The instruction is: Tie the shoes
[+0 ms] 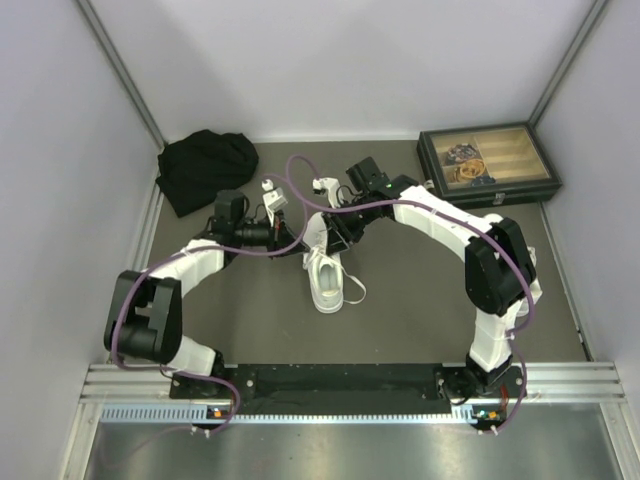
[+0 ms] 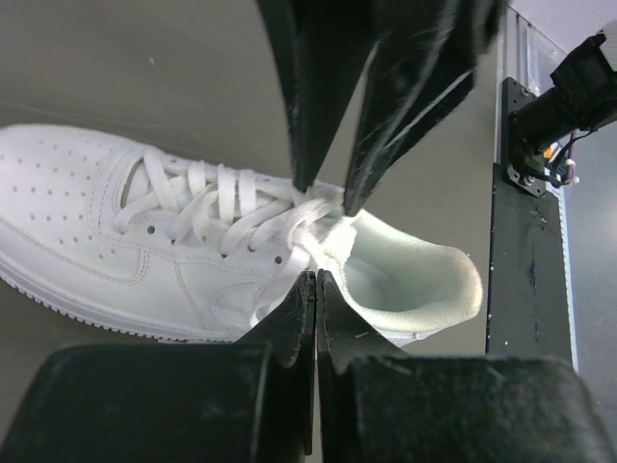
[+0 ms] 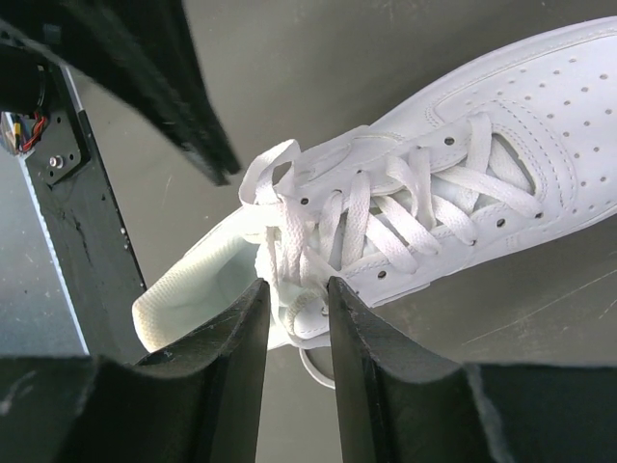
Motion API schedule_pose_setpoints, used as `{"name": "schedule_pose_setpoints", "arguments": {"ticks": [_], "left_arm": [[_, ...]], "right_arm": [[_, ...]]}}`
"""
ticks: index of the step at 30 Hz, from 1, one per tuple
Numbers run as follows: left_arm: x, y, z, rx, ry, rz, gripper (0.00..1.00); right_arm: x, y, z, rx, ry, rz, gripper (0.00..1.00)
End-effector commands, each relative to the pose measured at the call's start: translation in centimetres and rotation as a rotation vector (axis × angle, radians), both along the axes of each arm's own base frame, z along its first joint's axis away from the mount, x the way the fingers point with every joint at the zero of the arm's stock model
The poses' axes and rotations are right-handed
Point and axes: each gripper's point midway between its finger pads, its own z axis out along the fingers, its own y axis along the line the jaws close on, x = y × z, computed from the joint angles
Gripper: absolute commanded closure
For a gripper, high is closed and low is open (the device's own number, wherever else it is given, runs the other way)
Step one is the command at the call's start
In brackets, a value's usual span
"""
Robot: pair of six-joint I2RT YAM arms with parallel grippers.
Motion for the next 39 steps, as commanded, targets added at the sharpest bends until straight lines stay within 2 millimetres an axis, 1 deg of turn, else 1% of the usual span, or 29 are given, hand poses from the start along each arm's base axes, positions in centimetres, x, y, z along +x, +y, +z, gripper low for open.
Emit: {"name": "schedule_pose_setpoints", "arguments": {"ticks": [1, 5, 6, 7, 8, 9, 10, 11, 12, 15, 17, 21, 23, 28, 32, 36, 37, 38, 39], "left_arm": [[-0.9, -0.3, 4.4, -0.053, -0.136, -0.049, 1.0], [-1.1, -0.1, 5.3, -0.052, -0.153, -0.034, 1.0], [-1.2, -0.1, 5.1, -0.043, -0.156, -0.029, 1.0], [-0.8, 0.0, 4.9, -0.025, -0.171, -0.014, 1.0], [-0.5, 0.2, 4.4, -0.005, -0.205, -0.02, 0.91], [-0.4, 0.3, 4.0, 0.016, -0.203, -0.022, 0.8], [-0.4, 0.5, 2.9, 0.043, -0.178, -0.031, 0.69], [-0.2, 0.6, 2.6, 0.061, -0.235, -0.058, 0.61], [-0.1, 0.6, 2.1, 0.071, -0.219, -0.075, 0.59], [0.8, 0.4, 1.3, 0.084, -0.26, -0.106, 0.57], [0.9, 0.4, 0.8, 0.087, -0.266, -0.135, 0.57], [1.8, 0.1, -0.2, 0.097, -0.26, -0.163, 0.58], [2.1, 0.0, -0.2, 0.092, -0.262, -0.172, 0.59], [1.7, -0.3, -0.8, 0.081, -0.243, -0.193, 0.59], [1.1, -0.8, -0.5, 0.059, -0.245, -0.225, 0.59], [0.7, -1.3, -0.6, 0.06, -0.248, -0.245, 0.59], [0.7, -1.3, -0.7, 0.06, -0.244, -0.246, 0.61], [0.7, -1.4, -0.6, 0.058, -0.243, -0.248, 0.74], [0.7, -1.4, -0.6, 0.057, -0.242, -0.248, 0.8]], "right_arm": [[1.3, 0.4, 0.8, 0.02, -0.032, -0.003, 0.69], [1.3, 0.4, 0.8, 0.02, -0.036, 0.0, 0.69], [1.3, 0.5, 0.8, 0.021, -0.037, 0.002, 0.69], [1.4, 0.3, 0.8, 0.02, -0.037, 0.0, 0.69], [1.3, 0.4, 0.8, 0.02, -0.036, 0.001, 0.69], [1.3, 0.4, 0.8, 0.02, -0.037, 0.001, 0.69], [1.3, 0.3, 0.7, 0.02, -0.034, 0.0, 0.69], [1.3, 0.3, 0.9, 0.022, -0.036, 0.0, 0.69], [1.3, 0.3, 0.8, 0.021, -0.034, -0.001, 0.69], [1.3, 0.3, 0.7, 0.017, -0.028, -0.002, 0.69], [1.3, 0.4, 0.7, 0.017, -0.026, -0.001, 0.69], [1.3, 0.5, 0.6, 0.014, -0.021, 0.0, 0.69], [1.4, 0.4, 0.6, 0.013, -0.022, -0.003, 0.69], [1.4, 0.4, 0.3, 0.011, -0.017, -0.004, 0.69], [1.5, 0.5, 0.1, 0.007, -0.014, -0.005, 0.69], [1.5, 0.5, 0.0, 0.003, -0.01, -0.003, 0.69], [1.6, 0.5, 0.0, 0.004, -0.011, -0.005, 0.69], [1.5, 0.5, 0.0, 0.003, -0.011, -0.002, 0.69], [1.5, 0.5, 0.0, 0.003, -0.011, -0.002, 0.69]]}}
